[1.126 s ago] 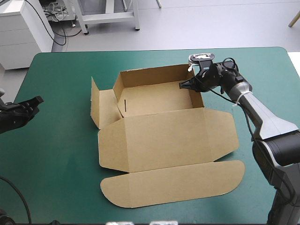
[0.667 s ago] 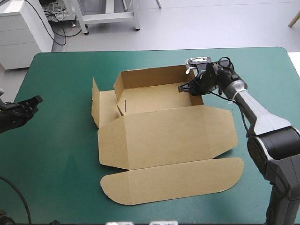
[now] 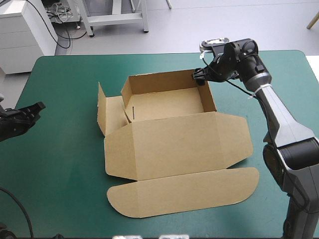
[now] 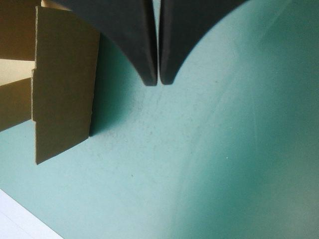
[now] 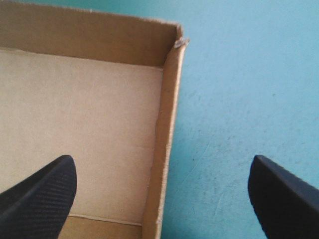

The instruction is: Fold the box

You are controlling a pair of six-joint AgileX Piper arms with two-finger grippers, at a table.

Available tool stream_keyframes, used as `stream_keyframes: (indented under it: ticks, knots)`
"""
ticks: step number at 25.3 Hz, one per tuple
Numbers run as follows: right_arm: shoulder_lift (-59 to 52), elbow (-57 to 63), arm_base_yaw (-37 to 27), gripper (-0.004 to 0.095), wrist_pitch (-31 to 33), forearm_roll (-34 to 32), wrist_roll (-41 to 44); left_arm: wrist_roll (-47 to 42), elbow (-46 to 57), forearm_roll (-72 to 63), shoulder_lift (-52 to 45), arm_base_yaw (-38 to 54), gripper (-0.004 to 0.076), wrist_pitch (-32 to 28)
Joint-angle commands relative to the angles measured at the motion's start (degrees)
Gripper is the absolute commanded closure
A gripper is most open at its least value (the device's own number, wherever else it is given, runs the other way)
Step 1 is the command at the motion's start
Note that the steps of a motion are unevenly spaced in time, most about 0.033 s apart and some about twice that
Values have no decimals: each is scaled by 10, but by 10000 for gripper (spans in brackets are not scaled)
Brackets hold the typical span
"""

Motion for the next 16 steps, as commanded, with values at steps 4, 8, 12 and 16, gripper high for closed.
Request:
stream_keyframes:
  ticks: [4, 8, 12, 16]
  knots:
    - [-104, -51, 0, 50, 2, -27, -7, -2, -15, -23, -15, -2, 732, -18]
    - [-144, -50, 0, 50, 2, -27, -3, -2, -15, -23, -15, -2, 731, -17]
    - [-158, -47, 0, 49, 2, -16, 9, -3, -15, -24, -15, -2, 732, -16]
    - [-153, -47, 0, 50, 2, -1, 16, -2, -15, -25, -15, -2, 732, -14]
